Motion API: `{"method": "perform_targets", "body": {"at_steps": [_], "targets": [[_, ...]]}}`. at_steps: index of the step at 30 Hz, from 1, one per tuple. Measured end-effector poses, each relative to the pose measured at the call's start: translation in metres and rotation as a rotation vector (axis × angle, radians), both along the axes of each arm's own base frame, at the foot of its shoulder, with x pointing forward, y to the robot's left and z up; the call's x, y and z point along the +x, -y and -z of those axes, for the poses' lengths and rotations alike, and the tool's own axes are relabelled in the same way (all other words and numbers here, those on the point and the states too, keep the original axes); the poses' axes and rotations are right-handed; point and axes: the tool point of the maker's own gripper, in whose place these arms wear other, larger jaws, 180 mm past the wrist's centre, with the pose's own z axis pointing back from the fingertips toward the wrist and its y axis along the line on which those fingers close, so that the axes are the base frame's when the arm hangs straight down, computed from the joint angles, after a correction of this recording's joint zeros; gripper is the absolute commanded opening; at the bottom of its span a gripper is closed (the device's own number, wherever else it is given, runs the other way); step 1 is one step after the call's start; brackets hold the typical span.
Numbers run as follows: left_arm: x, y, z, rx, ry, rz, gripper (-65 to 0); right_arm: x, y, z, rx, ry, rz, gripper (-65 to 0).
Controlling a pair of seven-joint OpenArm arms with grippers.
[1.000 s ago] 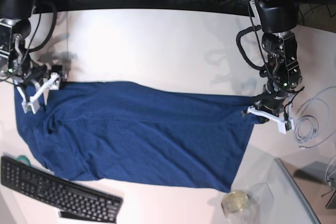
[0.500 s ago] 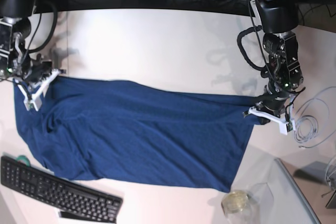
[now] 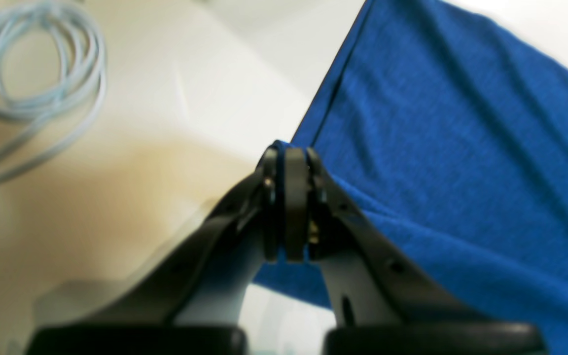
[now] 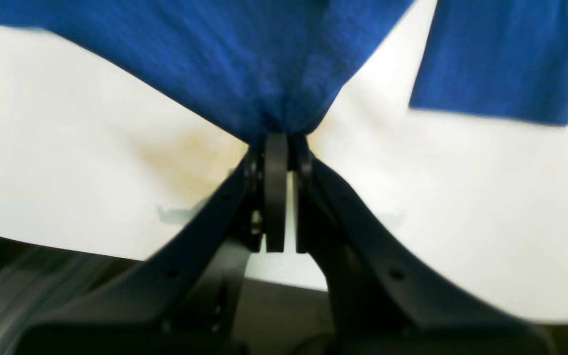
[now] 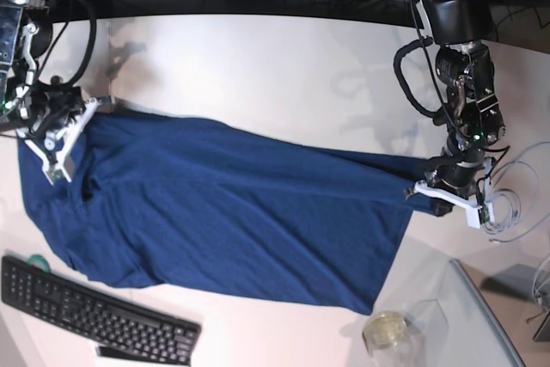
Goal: Layout the t-shirt on the table in an organized manner, then fold the t-shirt properly
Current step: 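Release the shirt with the right gripper and move it over the shirt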
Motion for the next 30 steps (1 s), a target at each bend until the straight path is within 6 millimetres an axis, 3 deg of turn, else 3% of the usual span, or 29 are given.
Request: {"method": "perform_targets", "body": {"at_steps": [5,9,12,15,18,21,23,24,27,28,30], "targets": [[0.0,0.0,-0.002,0.002,0.002,0.002,-65.0,0.05,-0.01,-0.028,-0.002,0.076,-0.027,-64.4],[0.001,0.003,-0.002,-0.001,0.005,0.005,-65.0,0.083,-0.049,-0.039,0.063,0.111,-0.085,-64.4],[0.0,0.0,-0.003,0.0,0.006,-0.002,-65.0,0.117,-0.081,-0.036,0.145,0.131,-0.111,-64.4],[0.0,-0.002,-0.005,0.001,0.011,-0.006,-65.0,0.163,-0.097,-0.032,0.2,0.172,-0.116,-64.4],[0.0,-0.001,-0.008,0.007,0.02,-0.003,-65.0,0.191,-0.113,-0.014,0.257,0.195,-0.103,-62.0],[-0.007,-0.001,0.0,0.006,-0.002,-0.002,-65.0,0.195,-0.122,0.008,0.278,0.176,-0.099,-43.7],[-0.01,-0.003,0.003,0.008,-0.012,-0.004,-65.0,0.191,-0.115,0.012,0.236,0.139,-0.13,-30.0],[-0.011,-0.003,0.003,0.009,-0.013,-0.004,-65.0,0.19,-0.107,0.008,0.212,0.125,-0.145,-27.8],[-0.013,-0.004,0.004,0.012,-0.014,-0.006,-65.0,0.188,-0.067,-0.018,0.093,0.2,-0.148,-30.2],[-0.014,-0.006,0.005,0.015,-0.018,-0.006,-65.0,0.179,-0.057,-0.023,0.064,0.228,-0.134,-30.5],[-0.016,-0.01,0.004,0.028,-0.023,0.006,-65.0,0.146,-0.046,-0.011,0.018,0.22,-0.068,-30.2]]}}
